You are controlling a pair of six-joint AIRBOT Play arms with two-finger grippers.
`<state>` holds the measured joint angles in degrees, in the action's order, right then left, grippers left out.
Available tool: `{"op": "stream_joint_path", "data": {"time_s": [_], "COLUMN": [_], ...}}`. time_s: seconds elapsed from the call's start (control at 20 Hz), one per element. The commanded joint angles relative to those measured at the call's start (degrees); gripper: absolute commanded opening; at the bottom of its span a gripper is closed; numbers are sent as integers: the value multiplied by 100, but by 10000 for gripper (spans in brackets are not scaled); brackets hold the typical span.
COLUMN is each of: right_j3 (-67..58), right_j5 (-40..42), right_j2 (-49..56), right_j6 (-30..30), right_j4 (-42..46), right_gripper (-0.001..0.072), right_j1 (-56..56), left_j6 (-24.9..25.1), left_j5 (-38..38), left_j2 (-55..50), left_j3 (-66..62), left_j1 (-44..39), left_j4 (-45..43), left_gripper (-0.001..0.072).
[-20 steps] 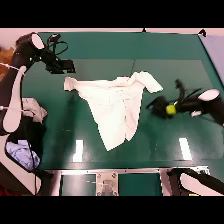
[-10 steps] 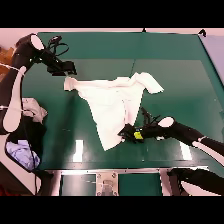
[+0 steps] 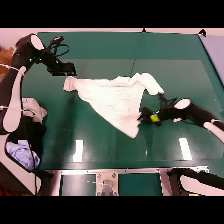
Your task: Fold the shirts.
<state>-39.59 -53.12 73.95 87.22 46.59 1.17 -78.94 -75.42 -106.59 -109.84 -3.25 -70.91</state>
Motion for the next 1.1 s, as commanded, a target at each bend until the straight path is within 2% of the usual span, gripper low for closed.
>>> {"op": "stream_joint_path", "data": {"time_s": [0.0,0.15,0.25,0.4,0.7,0.85,0.95,1.0,1.05], "right_j3": [-708,-1051,-1226,-1384,-1381,-1379,-1379,-1379,-1379], "right_j5": [-426,-503,-503,-505,-503,-505,-520,-568,-623], "right_j2": [4,155,350,592,651,651,651,649,649], "right_j6": [59,-92,-92,-92,-94,-140,-197,-197,-199], "right_j4": [916,920,916,898,898,898,896,896,896], "right_gripper": [13,13,13,13,14,13,13,13,13], "right_j1": [-1661,-2068,-2063,-2059,-2059,-2059,-2059,-2059,-2059], "left_j6": [535,872,1360,1950,1937,1843,1582,1443,1270], "left_j5": [-129,-208,-264,-387,-542,-354,-87,103,284], "left_j2": [-22,-83,-87,-87,-87,-87,-87,-87,-85], "left_j3": [2,181,546,765,1038,1497,1587,1578,1567], "left_j1": [-39,-343,-704,-1419,-2675,-3145,-3309,-3324,-3324], "left_j4": [352,603,809,595,-446,-986,-1523,-1687,-1856], "left_gripper": [714,714,712,711,711,708,488,475,408]}}
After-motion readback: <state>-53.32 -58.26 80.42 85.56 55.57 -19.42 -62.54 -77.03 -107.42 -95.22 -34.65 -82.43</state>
